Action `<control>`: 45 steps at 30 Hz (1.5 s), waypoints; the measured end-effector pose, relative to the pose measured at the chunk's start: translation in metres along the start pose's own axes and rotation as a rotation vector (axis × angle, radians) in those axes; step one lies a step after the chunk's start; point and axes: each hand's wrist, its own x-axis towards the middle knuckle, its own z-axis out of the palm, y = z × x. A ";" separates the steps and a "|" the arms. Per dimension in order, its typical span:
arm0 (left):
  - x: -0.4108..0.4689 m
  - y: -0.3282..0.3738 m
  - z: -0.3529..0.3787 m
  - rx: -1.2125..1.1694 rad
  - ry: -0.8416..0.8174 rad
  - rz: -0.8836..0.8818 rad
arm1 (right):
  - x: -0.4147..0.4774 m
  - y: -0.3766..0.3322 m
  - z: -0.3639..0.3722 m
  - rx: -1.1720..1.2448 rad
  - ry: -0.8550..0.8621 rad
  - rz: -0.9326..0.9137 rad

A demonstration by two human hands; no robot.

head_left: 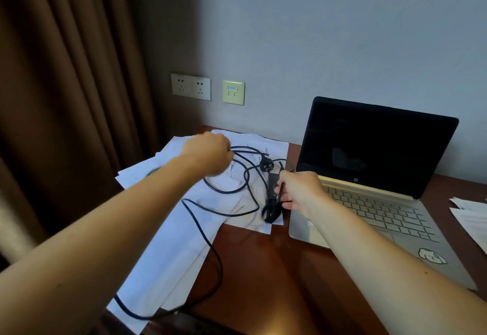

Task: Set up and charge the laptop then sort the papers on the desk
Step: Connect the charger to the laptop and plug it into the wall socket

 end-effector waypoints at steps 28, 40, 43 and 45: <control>0.002 0.045 0.068 -0.874 -0.630 0.036 | 0.020 0.017 -0.012 0.249 -0.081 0.018; -0.002 0.038 0.074 -0.867 -0.541 0.058 | 0.013 0.020 -0.016 0.543 -0.207 0.033; -0.003 0.040 0.075 -0.845 -0.453 0.116 | 0.011 0.020 -0.016 0.499 -0.201 0.018; -0.003 0.043 0.076 -0.824 -0.414 0.126 | 0.011 0.020 -0.017 0.503 -0.195 0.015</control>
